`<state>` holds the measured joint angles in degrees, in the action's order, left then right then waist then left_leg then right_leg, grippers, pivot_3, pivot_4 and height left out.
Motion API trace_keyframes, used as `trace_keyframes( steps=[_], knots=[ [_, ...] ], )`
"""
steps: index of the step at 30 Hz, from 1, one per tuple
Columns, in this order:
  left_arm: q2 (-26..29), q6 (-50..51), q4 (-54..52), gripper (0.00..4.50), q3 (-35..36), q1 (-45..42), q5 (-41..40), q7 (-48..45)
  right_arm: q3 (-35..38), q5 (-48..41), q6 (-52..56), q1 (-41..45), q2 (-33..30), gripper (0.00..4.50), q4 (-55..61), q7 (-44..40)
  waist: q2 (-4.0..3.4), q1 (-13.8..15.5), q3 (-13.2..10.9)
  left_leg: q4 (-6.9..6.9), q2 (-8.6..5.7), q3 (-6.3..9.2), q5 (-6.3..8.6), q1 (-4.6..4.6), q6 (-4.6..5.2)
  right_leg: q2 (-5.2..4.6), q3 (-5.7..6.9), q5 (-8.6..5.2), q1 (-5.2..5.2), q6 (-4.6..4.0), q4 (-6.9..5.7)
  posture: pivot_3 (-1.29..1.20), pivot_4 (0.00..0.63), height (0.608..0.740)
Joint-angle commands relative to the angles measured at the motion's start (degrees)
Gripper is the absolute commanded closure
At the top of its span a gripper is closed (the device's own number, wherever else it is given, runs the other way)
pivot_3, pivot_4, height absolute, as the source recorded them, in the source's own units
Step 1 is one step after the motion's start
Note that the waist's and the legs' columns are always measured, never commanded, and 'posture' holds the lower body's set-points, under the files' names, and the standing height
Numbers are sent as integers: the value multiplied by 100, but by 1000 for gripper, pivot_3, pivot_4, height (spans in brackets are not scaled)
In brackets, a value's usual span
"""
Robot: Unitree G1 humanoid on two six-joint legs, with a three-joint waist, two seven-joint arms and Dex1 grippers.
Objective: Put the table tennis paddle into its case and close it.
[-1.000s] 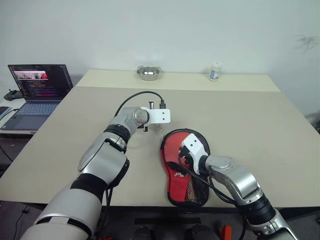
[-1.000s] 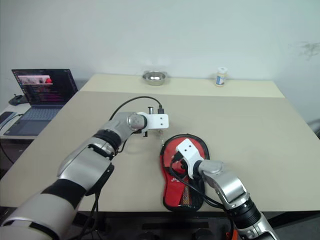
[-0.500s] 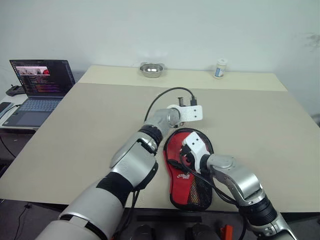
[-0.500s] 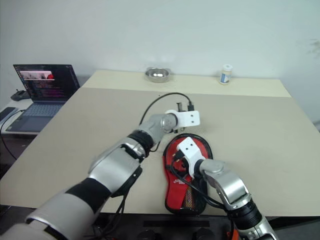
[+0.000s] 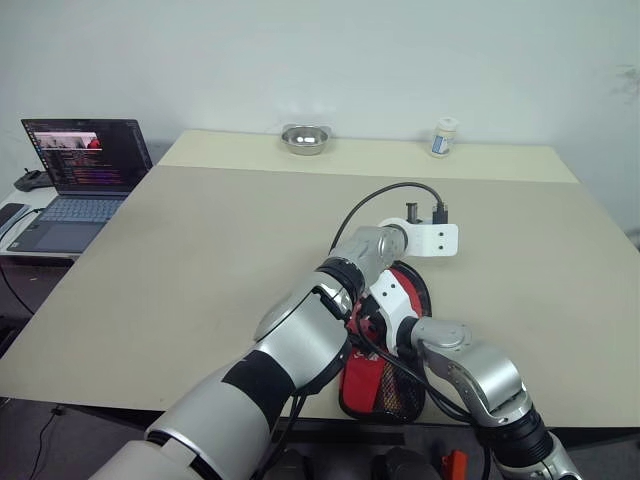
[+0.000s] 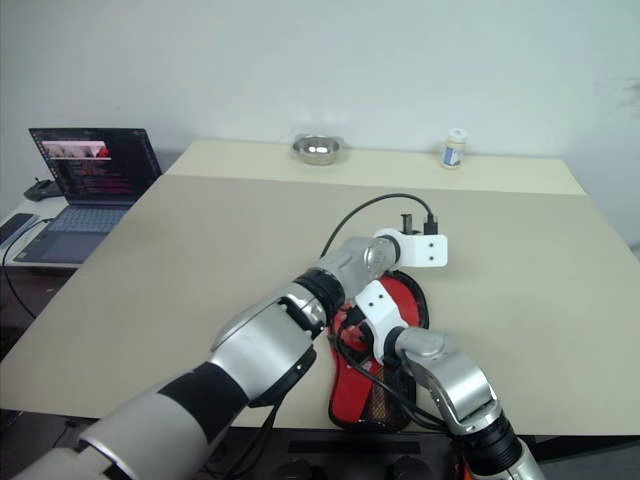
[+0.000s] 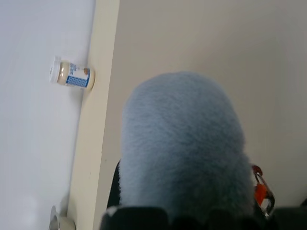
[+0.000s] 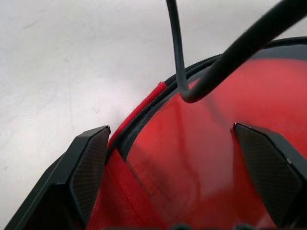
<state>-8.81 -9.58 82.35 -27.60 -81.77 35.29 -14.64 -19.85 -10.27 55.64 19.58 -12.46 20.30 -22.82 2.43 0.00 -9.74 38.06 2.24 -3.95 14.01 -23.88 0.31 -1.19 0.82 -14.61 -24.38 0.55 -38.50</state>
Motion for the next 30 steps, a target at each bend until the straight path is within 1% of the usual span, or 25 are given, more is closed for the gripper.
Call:
trace_keyframes(
  steps=[1,2,6,10,13,19,26,30],
  knots=[
    [-412,-292,-259,3908,7,-244,10,-181,-239,-50,432,-220,2,0,-386,-11,-1,2,1,0,0,1,0,0,0,0,1,0,1,0,0,0,150,740],
    [-411,-307,-256,3908,-4,-216,21,-244,-234,-51,424,-213,7,0,-399,-6,-2,2,1,0,0,2,0,1,0,0,2,0,3,0,1,0,150,740],
    [-388,-381,-256,2525,-14,-135,40,-482,-228,-54,403,-214,9,0,-410,2,-2,2,3,1,-2,2,0,3,0,0,2,0,7,0,1,0,150,740],
    [-363,-499,-260,1025,-53,-111,117,-524,-228,-50,387,-184,13,0,-450,-8,-2,2,4,1,-2,4,0,5,0,0,2,0,9,0,1,0,150,740],
    [-333,-602,-261,32,-97,-96,165,-566,-213,-45,364,-145,-6,0,-490,-27,-3,2,6,1,-2,5,0,8,0,0,3,0,12,0,0,0,150,740],
    [-190,-740,-273,32,-80,-87,188,-513,-167,-36,312,-65,-40,0,-575,-64,-4,-3,8,3,-1,6,0,13,0,0,4,0,17,0,-2,0,150,740],
    [7,-791,-325,32,504,-191,-299,-519,-28,-32,271,50,-21,0,-610,-74,-5,-14,8,6,2,6,-1,21,1,2,2,0,21,0,-9,0,150,740],
    [697,-914,-433,32,1308,-321,-1045,-1064,370,-342,549,215,-10,0,148,-146,-8,-50,5,7,3,4,-1,21,1,3,1,0,17,-1,-13,0,150,740]
  ],
)
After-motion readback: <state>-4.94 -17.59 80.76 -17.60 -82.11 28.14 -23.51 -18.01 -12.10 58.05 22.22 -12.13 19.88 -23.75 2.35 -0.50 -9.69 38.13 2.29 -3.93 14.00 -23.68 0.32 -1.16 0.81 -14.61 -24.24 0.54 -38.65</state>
